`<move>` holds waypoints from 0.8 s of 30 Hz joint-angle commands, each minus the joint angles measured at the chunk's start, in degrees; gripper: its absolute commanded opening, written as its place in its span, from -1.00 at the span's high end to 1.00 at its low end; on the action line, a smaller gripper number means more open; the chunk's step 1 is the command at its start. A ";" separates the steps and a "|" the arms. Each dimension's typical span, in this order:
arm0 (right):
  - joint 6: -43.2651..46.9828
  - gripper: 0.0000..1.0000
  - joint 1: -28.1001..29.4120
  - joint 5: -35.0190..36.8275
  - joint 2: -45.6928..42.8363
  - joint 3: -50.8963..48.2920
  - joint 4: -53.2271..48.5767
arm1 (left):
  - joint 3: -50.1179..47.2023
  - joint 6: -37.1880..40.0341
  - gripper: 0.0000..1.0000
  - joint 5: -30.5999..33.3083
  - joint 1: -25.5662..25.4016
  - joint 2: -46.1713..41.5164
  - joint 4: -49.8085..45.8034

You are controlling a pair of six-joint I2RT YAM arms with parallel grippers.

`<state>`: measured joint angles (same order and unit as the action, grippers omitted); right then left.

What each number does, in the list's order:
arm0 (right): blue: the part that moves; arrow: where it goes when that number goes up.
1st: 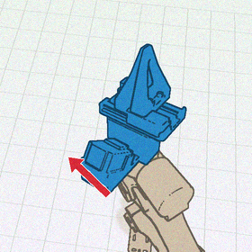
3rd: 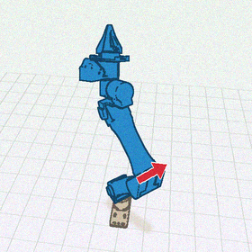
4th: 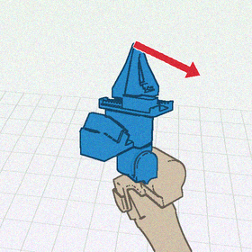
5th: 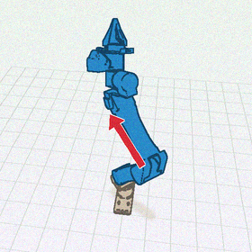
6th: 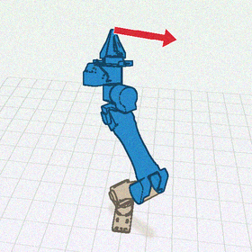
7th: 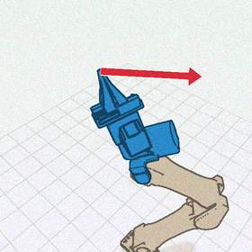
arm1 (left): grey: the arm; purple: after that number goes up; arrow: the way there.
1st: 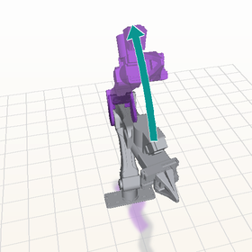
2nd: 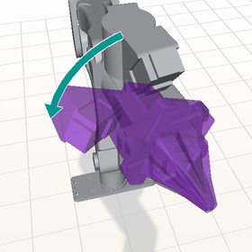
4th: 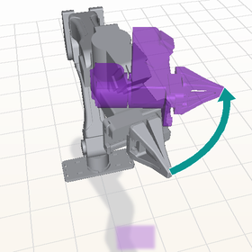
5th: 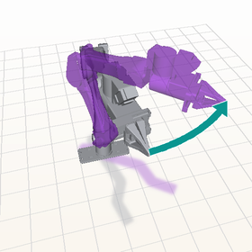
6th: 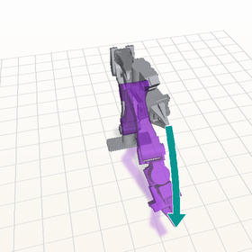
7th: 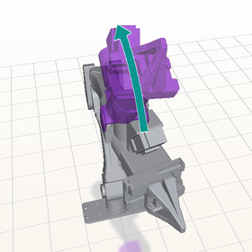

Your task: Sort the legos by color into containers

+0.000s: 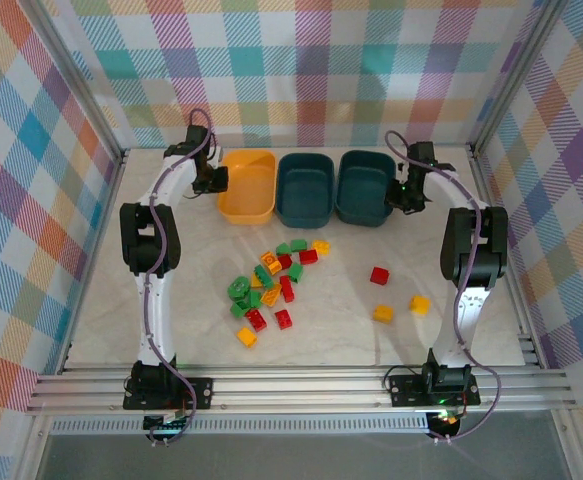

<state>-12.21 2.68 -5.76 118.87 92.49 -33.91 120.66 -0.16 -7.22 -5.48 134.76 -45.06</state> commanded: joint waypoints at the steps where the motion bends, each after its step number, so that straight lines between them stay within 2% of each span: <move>1: 2.69 0.66 0.84 -2.57 -2.99 -1.90 1.55 | -0.26 -0.10 0.75 -0.48 0.13 -0.88 -0.95; 4: 3.73 0.67 0.83 -3.03 -3.68 -1.85 1.13 | -0.29 -1.25 0.55 -0.64 0.20 -1.31 -0.91; 6: 4.29 0.70 0.83 -2.97 -3.99 -2.13 1.29 | -0.37 -2.24 0.27 -0.59 0.20 -1.82 -1.08; 12: 4.13 0.74 0.83 -2.94 -3.76 -2.39 1.72 | -0.28 -5.61 -0.27 -0.74 0.20 -4.91 -1.86; 13: 4.21 0.73 0.84 -3.31 -3.82 -2.44 1.76 | -0.34 -6.32 -0.42 -1.07 0.16 -5.77 -2.04; 15: 3.66 0.67 0.77 -4.00 -3.73 -1.80 1.10 | -0.25 -8.34 -0.69 -1.76 0.23 -7.35 -2.61; 16: 3.08 0.59 0.83 -4.45 -3.73 -1.63 0.80 | -0.33 -9.21 -0.79 -2.71 0.20 -8.25 -2.91; 17: 2.41 0.47 0.84 -4.84 -3.86 -1.60 0.64 | -0.81 -10.60 -0.99 -3.81 0.19 -9.43 -2.97; 18: 1.72 0.26 0.77 -5.16 -4.12 -1.70 0.41 | -1.66 -12.52 -1.00 -4.63 0.15 -10.98 -2.86; 19: 1.13 0.12 0.76 -5.42 -4.45 -1.70 -0.03 | -2.54 -14.28 -1.00 -5.17 0.20 -12.27 -2.78; 22: -0.45 -0.05 0.76 -5.42 -7.12 -2.77 -0.38 | -9.33 -20.19 -1.00 -6.67 0.12 -19.65 0.12; 24: -1.85 -0.16 0.81 -3.07 -10.25 -3.31 -1.34 | -16.85 -24.45 -1.00 -5.99 -0.08 -27.63 3.31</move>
<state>-11.88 3.09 -9.43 114.80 89.71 -33.87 110.06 -16.60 -11.57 -5.50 117.27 -44.27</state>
